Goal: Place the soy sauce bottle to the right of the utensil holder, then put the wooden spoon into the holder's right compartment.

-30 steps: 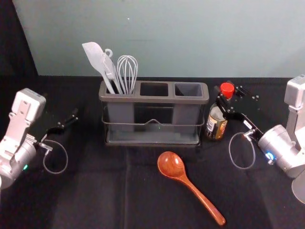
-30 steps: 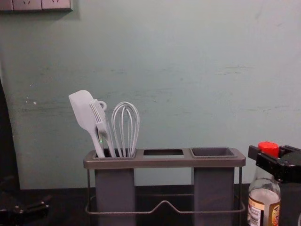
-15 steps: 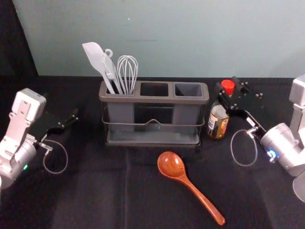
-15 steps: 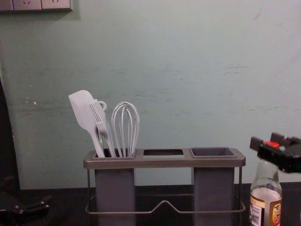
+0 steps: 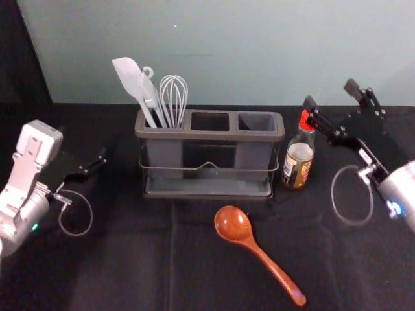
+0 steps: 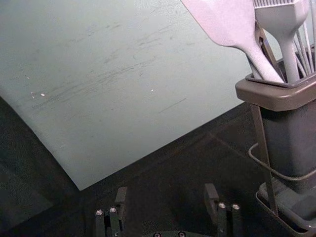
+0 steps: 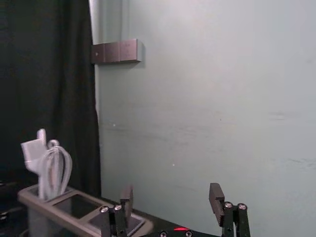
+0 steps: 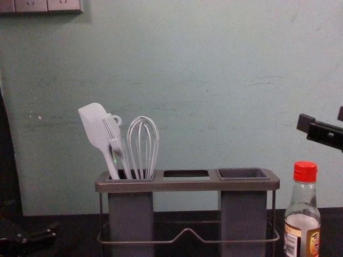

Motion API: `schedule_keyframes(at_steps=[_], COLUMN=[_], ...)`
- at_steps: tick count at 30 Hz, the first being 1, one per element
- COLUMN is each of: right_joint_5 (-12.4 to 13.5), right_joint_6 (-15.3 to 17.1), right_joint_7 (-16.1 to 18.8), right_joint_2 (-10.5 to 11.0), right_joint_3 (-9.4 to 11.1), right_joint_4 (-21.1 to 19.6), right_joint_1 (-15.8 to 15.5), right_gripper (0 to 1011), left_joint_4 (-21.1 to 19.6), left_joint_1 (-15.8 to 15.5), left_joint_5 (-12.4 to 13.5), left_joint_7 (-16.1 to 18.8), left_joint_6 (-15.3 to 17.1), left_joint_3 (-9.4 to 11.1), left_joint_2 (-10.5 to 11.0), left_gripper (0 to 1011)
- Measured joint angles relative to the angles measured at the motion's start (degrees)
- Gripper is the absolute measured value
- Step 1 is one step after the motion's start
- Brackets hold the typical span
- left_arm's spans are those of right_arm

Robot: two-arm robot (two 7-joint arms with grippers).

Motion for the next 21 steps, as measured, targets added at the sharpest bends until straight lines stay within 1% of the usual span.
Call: schedule_keyframes(at_steps=[1, 2, 4, 8, 9, 13, 14, 17, 18, 21], right_joint_5=[-0.2, -0.2, -0.3, -0.3, -0.4, -0.7, -0.8, -1.3, -1.9, -3.0], right_joint_6=[0.5, 0.8, 1.3, 2.4, 2.8, 3.4, 3.7, 4.3, 4.9, 6.0], right_joint_7=[-0.2, -0.3, -0.3, 0.2, 0.4, 0.7, 0.9, 0.8, 0.7, 0.2], right_joint_2=[0.3, 0.5, 0.9, 1.8, 1.9, 2.1, 2.1, 1.9, 1.7, 1.1], right_joint_3=[0.2, 0.3, 0.3, -0.1, -0.5, -1.7, -2.4, -3.7, -4.6, -6.5], right_joint_4=[-1.7, -2.6, -4.6, -6.7, -7.2, -7.9, -8.0, -8.1, -8.1, -7.4], right_joint_1=[-1.4, -2.0, -4.0, -6.3, -7.0, -8.1, -8.5, -8.9, -9.2, -9.3], right_gripper=[987, 1002, 1000, 1000, 1000, 1000, 1000, 1000, 1000, 1000], left_joint_4=[0.0, 0.0, 0.0, 0.0, 0.0, 0.0, 0.0, 0.0, 0.0, 0.0], left_joint_1=[0.0, 0.0, 0.0, 0.0, 0.0, 0.0, 0.0, 0.0, 0.0, 0.0], left_joint_5=[0.0, 0.0, 0.0, 0.0, 0.0, 0.0, 0.0, 0.0, 0.0, 0.0], left_joint_7=[0.0, 0.0, 0.0, 0.0, 0.0, 0.0, 0.0, 0.0, 0.0, 0.0], left_joint_6=[0.0, 0.0, 0.0, 0.0, 0.0, 0.0, 0.0, 0.0, 0.0, 0.0], left_joint_3=[0.0, 0.0, 0.0, 0.0, 0.0, 0.0, 0.0, 0.0, 0.0, 0.0], left_joint_2=[0.0, 0.0, 0.0, 0.0, 0.0, 0.0, 0.0, 0.0, 0.0, 0.0], left_gripper=[1000, 1000, 1000, 1000, 1000, 1000, 1000, 1000, 1000, 1000])
